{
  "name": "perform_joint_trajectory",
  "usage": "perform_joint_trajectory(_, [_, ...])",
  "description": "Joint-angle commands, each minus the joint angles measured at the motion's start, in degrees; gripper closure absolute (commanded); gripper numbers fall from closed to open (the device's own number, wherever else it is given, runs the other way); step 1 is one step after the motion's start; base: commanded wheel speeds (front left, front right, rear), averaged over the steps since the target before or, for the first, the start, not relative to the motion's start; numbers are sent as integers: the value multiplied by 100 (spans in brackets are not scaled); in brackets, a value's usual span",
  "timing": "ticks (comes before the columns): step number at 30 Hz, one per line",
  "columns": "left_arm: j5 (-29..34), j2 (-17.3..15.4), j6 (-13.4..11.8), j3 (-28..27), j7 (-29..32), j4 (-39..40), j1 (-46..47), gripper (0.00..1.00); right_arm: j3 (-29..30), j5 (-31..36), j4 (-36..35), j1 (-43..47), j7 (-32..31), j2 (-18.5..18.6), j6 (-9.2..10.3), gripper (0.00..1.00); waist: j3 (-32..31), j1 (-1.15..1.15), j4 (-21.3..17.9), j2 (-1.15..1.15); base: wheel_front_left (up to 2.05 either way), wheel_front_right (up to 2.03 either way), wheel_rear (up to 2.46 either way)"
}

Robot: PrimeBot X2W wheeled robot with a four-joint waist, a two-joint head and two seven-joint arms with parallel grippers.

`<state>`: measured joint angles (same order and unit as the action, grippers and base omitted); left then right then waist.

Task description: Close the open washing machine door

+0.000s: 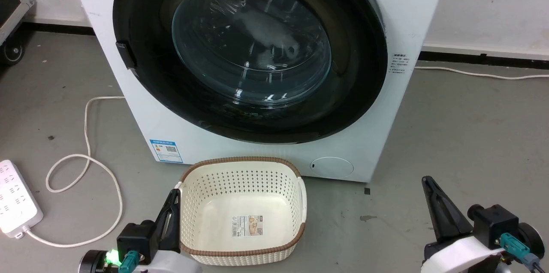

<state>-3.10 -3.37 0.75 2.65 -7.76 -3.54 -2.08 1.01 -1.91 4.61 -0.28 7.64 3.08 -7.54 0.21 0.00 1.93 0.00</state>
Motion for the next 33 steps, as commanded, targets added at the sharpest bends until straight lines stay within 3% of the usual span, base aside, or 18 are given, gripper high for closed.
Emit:
perform_joint_trajectory(1, [52,2,-17,-28,38,38,77,100,-11,39,-55,14,-25,-10,3,100,0,0,-4,0,0,0,0])
perform_joint_trajectory(33, [183,26,-47,-149,413,199,143,100,-57,116,-261,21,-400,-15,4,100,-11,0,-100,0,0,0,0])
